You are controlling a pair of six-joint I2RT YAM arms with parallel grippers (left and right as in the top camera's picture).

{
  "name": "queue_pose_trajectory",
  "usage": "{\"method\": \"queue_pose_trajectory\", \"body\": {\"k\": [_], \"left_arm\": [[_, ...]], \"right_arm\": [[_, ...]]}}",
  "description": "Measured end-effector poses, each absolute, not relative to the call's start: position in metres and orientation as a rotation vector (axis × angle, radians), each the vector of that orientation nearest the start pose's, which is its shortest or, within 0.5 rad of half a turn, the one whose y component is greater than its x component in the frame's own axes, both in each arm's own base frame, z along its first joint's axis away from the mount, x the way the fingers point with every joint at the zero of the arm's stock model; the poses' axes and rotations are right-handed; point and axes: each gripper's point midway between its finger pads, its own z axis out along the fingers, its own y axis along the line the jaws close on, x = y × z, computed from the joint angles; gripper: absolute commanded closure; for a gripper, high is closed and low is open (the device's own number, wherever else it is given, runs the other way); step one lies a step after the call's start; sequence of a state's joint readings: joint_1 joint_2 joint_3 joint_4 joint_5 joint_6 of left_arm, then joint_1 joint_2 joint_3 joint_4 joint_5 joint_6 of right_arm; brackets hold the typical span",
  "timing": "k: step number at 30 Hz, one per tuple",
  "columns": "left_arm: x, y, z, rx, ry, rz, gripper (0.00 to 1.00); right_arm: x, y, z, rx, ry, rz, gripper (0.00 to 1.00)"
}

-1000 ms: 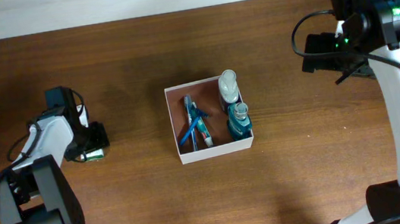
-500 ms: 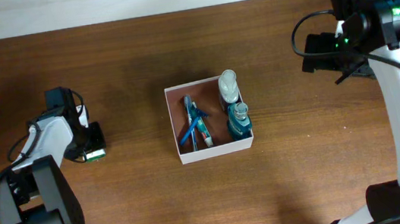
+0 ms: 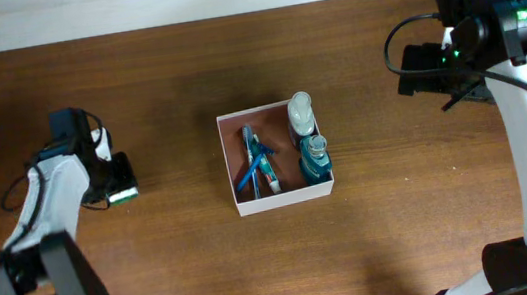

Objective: Pack container
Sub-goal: 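Lower the left gripper and grasp the green Dettol soap bar, then carry the soap bar right and lower it into the pink box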

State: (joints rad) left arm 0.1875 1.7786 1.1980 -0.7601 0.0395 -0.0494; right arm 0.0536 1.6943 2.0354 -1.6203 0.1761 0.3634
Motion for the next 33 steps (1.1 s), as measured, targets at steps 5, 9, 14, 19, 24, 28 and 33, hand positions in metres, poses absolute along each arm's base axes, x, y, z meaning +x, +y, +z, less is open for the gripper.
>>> {"method": "queue_pose_trajectory", "body": {"k": [5,9,14,19,24,28,33], "left_arm": [[0.370,0.046,0.090,-0.288,2.783,-0.120,0.71],[0.370,0.022,0.110,-0.207,2.745,-0.171,0.71],[0.369,-0.017,0.122,-0.109,2.727,-0.269,0.71],[0.365,-0.056,0.128,-0.038,2.722,-0.365,0.71],[0.359,-0.088,0.129,0.010,2.734,-0.422,0.70],[0.351,-0.115,0.129,0.045,2.747,-0.462,0.71],[0.345,-0.152,0.133,0.110,2.731,-0.514,0.70]], "right_arm": [[0.334,-0.012,0.281,0.470,2.777,-0.158,0.02],[0.334,-0.012,0.281,0.470,2.777,-0.158,0.02],[0.334,-0.012,0.281,0.468,2.778,-0.158,0.02],[0.334,-0.012,0.281,0.469,2.777,-0.158,0.02],[0.334,-0.012,0.281,0.469,2.777,-0.158,0.02],[0.334,-0.012,0.281,0.469,2.777,-0.158,0.02],[0.334,-0.012,0.281,0.469,2.777,-0.158,0.02]]}}
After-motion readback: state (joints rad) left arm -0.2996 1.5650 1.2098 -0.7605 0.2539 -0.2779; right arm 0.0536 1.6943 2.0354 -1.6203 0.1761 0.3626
